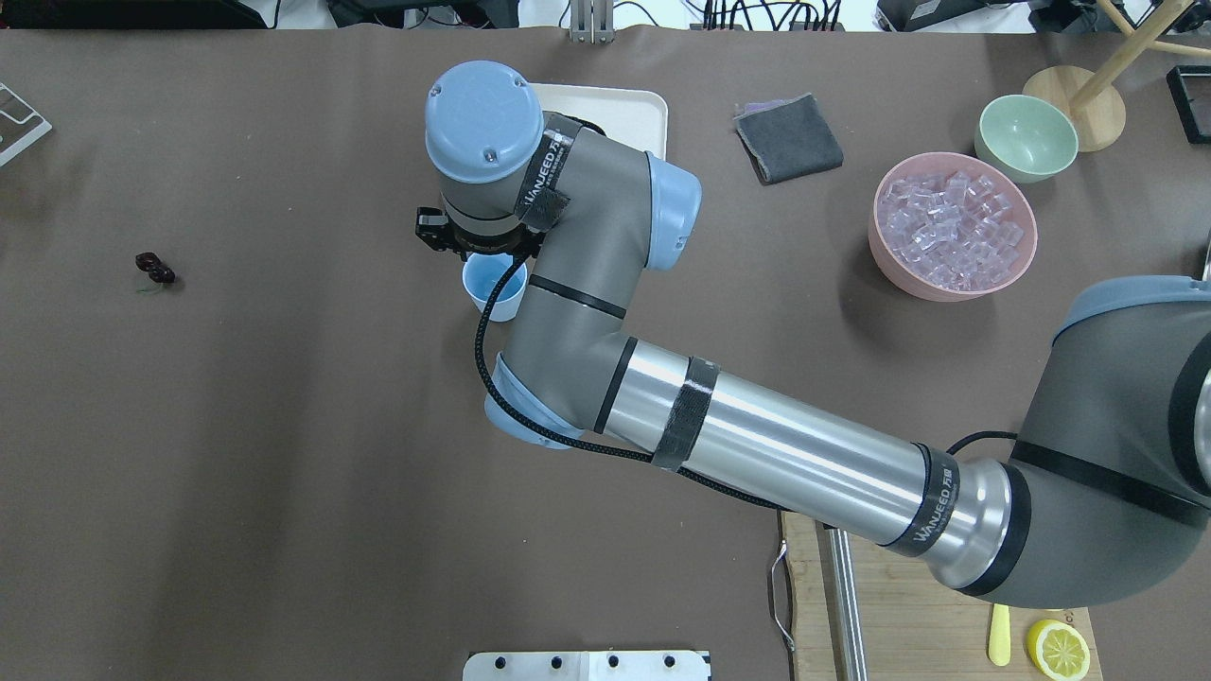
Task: Put ice and cherries in cup
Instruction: 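Carry the ice cube to the light-blue cup with the right gripper, then release the ice cube into the cup and return toward the bowl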
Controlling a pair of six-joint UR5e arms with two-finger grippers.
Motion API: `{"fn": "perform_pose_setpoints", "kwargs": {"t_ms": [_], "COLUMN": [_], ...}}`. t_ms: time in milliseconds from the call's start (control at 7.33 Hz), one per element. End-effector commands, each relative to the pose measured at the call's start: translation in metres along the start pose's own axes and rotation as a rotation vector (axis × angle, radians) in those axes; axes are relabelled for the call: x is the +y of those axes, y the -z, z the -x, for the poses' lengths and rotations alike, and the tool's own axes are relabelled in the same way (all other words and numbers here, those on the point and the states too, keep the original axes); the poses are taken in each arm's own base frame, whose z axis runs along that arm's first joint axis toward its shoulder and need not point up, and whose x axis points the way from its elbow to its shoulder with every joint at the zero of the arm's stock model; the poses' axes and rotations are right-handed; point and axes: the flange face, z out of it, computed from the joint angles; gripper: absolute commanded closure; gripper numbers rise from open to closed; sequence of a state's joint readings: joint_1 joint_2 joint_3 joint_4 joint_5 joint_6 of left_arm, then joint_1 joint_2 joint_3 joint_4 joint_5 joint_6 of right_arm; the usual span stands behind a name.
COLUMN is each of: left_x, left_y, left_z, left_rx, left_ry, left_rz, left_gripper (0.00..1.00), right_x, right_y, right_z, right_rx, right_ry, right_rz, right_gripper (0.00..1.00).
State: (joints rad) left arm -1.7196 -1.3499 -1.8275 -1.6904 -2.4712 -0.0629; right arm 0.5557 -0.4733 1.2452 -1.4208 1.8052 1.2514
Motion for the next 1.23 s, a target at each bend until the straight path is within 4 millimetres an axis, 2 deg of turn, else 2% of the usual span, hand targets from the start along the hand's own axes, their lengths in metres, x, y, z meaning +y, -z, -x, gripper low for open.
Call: {"fn": "perform_pose_setpoints", "kwargs": {"t_ms": [0, 273, 409, 545, 682, 818, 955, 1091], "left_x": [0.000, 0.000, 0.000, 0.000, 0.000, 0.000, 0.001, 0.000], "left_y": [0.000, 0.000, 0.001, 0.002, 0.002, 0.002, 0.001, 0.002], "left_z": [0.000, 0.000, -0.001, -0.001, -0.001, -0.001, 0.000, -0.001], "left_rx": [0.000, 0.000, 0.001, 0.001, 0.001, 0.001, 0.001, 0.001], "left_ry": [0.000, 0.000, -0.003, -0.003, -0.003, -0.003, 0.000, -0.004], "left_rz": [0.000, 0.000, -0.003, -0.005, -0.005, -0.005, -0.003, -0.006], "left_gripper": [0.02, 0.02, 0.02, 0.02, 0.02, 0.02, 0.02, 0.02], "right_x": [-0.023, -0.051, -0.075, -0.084, -0.086, -0.091, -0.097, -0.101], "right_y": [0.015, 0.034, 0.050, 0.050, 0.046, 0.046, 0.049, 0.035], "right_z": [-0.080, -0.222, -0.302, -0.373, -0.431, -0.477, -0.500, -0.517], "right_rx": [-0.013, 0.006, 0.023, 0.064, 0.109, 0.150, 0.169, 0.193], "right_ry": [0.042, 0.157, 0.209, 0.299, 0.373, 0.427, 0.451, 0.430], "right_rz": [0.019, 0.041, 0.077, 0.089, 0.104, 0.117, 0.121, 0.144], "right_gripper": [0.02, 0.03, 0.04, 0.04, 0.07, 0.08, 0.09, 0.10]}}
